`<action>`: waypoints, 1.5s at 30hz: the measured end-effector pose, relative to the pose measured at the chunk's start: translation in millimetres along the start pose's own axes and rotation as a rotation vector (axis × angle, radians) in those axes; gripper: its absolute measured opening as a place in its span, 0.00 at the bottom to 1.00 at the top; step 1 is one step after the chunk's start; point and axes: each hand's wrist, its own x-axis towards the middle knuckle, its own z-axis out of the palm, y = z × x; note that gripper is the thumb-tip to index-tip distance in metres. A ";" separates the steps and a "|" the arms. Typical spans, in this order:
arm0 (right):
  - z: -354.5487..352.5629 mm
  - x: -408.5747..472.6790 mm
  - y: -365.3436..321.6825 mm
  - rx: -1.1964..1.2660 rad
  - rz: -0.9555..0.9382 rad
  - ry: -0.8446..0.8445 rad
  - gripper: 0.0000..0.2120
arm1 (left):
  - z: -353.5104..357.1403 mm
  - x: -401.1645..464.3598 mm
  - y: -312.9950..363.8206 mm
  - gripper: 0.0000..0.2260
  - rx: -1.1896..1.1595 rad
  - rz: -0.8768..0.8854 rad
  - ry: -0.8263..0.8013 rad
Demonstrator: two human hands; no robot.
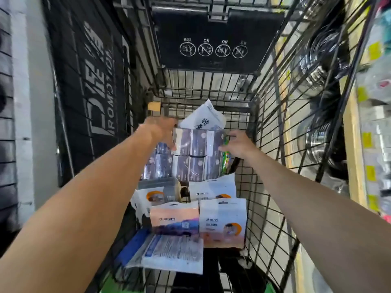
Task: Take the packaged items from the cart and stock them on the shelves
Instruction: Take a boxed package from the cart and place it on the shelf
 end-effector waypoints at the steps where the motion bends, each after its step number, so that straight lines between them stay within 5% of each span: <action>1: 5.5 0.9 3.3 0.030 0.021 -0.011 0.37 | 0.9 -0.7 0.3 0.43 -0.010 0.008 -0.035; 5: 23.8 -7.1 14.2 0.169 0.068 -0.030 0.42 | -1.4 -7.9 -3.9 0.52 -0.183 -0.006 -0.125; 9: 27.6 -20.6 14.1 0.318 0.082 -0.035 0.44 | -10.5 -24.9 -4.4 0.25 -0.290 0.159 -0.091; 13: 16.8 -40.3 18.0 0.287 0.077 -0.034 0.32 | -14.2 -38.6 -4.4 0.21 -0.328 0.264 -0.222; 17: 4.0 -59.3 23.5 0.210 0.024 0.023 0.33 | -17.0 -51.5 9.2 0.17 -0.375 0.247 -0.275; 19: -6.2 -66.7 26.5 0.212 0.015 0.105 0.24 | -21.1 -61.6 18.4 0.14 -0.551 0.236 -0.334; 23: -21.6 -74.6 19.9 0.152 -0.076 0.227 0.19 | -16.6 -45.6 24.0 0.15 -0.829 0.002 -0.248; 27: -19.8 -68.1 14.7 0.143 -0.128 0.257 0.19 | 0.7 -11.8 25.3 0.30 -0.587 -0.255 0.135; 30: -21.5 -63.4 18.5 0.174 -0.131 0.254 0.21 | 13.7 -1.7 30.6 0.36 -0.505 -0.285 0.061; 34: -15.1 -57.5 21.4 0.240 -0.095 0.303 0.30 | 28.3 6.9 28.7 0.21 -0.495 -0.213 -0.062; 37: -7.1 -52.3 22.9 0.296 -0.139 0.419 0.27 | 26.6 10.1 25.3 0.25 -0.513 -0.182 -0.044; 42: 14.3 -45.5 27.2 0.380 -0.178 0.548 0.37 | 31.2 21.1 12.4 0.24 -0.504 -0.215 0.024; 45: 17.8 -46.3 24.5 0.337 -0.240 0.610 0.39 | 25.4 17.6 10.8 0.22 -0.534 -0.086 0.025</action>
